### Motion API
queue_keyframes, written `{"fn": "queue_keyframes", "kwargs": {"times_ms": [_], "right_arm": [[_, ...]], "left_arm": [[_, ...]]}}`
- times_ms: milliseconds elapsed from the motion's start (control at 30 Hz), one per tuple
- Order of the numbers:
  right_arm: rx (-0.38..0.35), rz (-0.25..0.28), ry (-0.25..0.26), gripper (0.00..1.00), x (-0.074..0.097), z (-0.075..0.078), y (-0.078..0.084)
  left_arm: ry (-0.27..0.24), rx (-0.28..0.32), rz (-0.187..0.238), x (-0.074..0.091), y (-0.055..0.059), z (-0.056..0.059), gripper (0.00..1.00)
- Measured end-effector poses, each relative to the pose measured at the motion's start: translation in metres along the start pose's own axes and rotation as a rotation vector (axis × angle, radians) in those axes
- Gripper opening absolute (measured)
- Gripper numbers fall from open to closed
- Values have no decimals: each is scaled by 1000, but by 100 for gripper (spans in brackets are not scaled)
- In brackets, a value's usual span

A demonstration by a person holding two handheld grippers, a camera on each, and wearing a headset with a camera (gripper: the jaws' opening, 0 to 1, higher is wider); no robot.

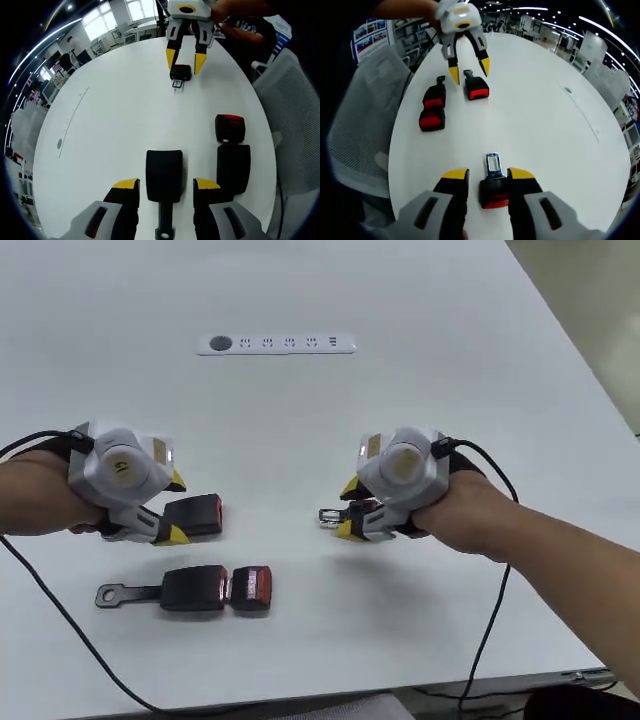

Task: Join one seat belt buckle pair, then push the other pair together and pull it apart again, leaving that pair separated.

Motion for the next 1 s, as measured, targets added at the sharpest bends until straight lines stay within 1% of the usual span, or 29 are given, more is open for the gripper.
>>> {"fn": "queue_keyframes", "kwargs": {"times_ms": [67,100,133,200,267,300,333,367,400,433,500,600,633,700,767,800,867,1000], "right_arm": [[0,-8,6,31,3,4,6],[-4,-11,9,31,4,6,9],[-23,-17,17,32,5,9,13],[-36,-22,10,33,5,9,18],[-24,-36,19,33,6,12,24],[-23,-39,18,33,7,12,25],[-22,-42,18,34,8,13,28],[-21,-43,16,34,7,13,30],[-14,-51,13,34,6,13,32],[4,-61,9,34,4,12,36],[-3,-57,3,34,1,12,37],[13,-58,-4,33,-2,12,38],[32,-58,-13,33,-3,13,39],[25,-55,-17,33,-3,13,38],[37,-56,-21,32,-4,13,38],[37,-55,-21,32,-4,13,38],[44,-52,-21,32,-4,13,39],[32,-42,-33,32,-4,14,39]], "left_arm": [[14,-4,-13,-3,4,1,44],[15,-8,-16,-4,5,1,44],[10,-22,-19,-5,6,0,45],[20,-13,-20,-8,8,0,44],[23,-12,-22,-9,8,0,43],[27,-18,-25,-10,8,1,42],[33,-22,-32,-10,9,1,39],[18,-32,-31,-10,9,-2,35],[14,-44,-31,-10,8,-4,33],[19,-39,-29,-10,7,-4,33],[26,-29,-29,-11,7,-3,33],[31,-38,-35,-12,9,-2,33],[34,-63,-42,-13,9,-1,33],[30,-98,-63,-15,11,0,33],[32,-114,-71,-17,10,2,33],[34,-103,-71,-18,9,1,33],[43,-106,-77,-18,9,1,33],[49,-96,-70,-18,10,0,32]]}}
Point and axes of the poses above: the centre of the closed fingertips' face, and the gripper's own axes: x roughly backward along the fingers, z roughly to its right, y roughly out of its underside, the point moved 2 cm from there along x, roughly backward along the fingers, and after that the axes turned 6 degrees about z, right-handed, at the moved point
